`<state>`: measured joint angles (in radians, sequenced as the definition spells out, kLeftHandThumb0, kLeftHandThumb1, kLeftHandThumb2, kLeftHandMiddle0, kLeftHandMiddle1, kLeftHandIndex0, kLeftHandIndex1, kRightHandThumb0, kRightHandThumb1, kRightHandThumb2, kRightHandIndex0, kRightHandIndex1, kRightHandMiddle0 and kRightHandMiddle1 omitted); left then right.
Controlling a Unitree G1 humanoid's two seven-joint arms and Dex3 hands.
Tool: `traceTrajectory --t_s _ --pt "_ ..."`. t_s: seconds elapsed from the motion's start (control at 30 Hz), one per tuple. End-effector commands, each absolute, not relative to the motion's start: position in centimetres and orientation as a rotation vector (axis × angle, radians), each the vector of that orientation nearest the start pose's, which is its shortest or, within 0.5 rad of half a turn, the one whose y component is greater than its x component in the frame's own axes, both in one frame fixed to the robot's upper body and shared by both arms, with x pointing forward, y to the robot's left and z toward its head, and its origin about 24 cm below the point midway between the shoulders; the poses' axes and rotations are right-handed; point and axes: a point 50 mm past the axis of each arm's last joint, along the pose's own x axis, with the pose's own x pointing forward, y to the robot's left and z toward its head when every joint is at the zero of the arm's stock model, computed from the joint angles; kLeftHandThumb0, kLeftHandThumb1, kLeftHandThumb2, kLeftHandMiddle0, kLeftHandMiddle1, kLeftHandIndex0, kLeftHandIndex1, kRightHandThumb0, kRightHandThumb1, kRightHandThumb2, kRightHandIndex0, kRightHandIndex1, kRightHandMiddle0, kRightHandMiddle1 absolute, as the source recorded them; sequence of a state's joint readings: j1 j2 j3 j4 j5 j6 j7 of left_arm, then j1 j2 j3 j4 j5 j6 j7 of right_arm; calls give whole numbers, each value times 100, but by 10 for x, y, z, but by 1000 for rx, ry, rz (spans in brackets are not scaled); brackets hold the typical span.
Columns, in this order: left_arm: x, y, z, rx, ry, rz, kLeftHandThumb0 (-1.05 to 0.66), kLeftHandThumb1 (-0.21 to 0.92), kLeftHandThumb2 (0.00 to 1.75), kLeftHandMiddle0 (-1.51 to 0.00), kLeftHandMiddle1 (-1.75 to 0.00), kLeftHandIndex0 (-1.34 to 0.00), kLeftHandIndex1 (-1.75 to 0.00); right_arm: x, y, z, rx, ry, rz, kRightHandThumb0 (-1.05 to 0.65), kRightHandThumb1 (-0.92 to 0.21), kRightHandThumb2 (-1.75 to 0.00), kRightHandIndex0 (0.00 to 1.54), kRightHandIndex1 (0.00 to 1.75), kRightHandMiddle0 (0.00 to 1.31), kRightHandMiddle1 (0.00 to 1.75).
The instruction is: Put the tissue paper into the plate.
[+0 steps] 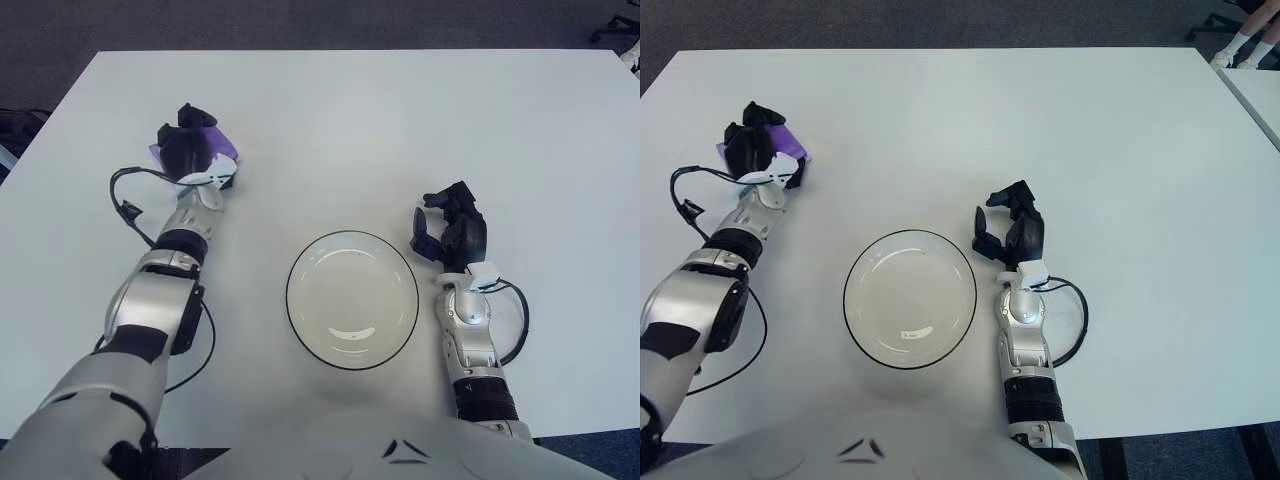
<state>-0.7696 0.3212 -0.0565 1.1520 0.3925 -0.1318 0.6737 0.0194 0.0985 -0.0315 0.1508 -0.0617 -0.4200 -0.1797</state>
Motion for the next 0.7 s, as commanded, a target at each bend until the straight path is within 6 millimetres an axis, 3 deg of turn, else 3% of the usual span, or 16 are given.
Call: traceTrajectory --t_s 0.0,0.3,0.67 --pt "337 222 11 614 200 448 0 -3 165 -93 -158 -65 -175 226 -153 5 37 -62 -249 -1 -39 -115 57 145 51 175" --pt "341 228 20 63 133 401 0 -2 165 -90 -160 -64 -175 226 -152 5 49 -60 -250 -1 -38 -115 57 145 51 175" --pt "343 230 34 -250 -3 334 0 -2 164 -91 -157 -64 -175 226 -151 4 46 -52 -256 -1 -38 -115 59 143 51 175"
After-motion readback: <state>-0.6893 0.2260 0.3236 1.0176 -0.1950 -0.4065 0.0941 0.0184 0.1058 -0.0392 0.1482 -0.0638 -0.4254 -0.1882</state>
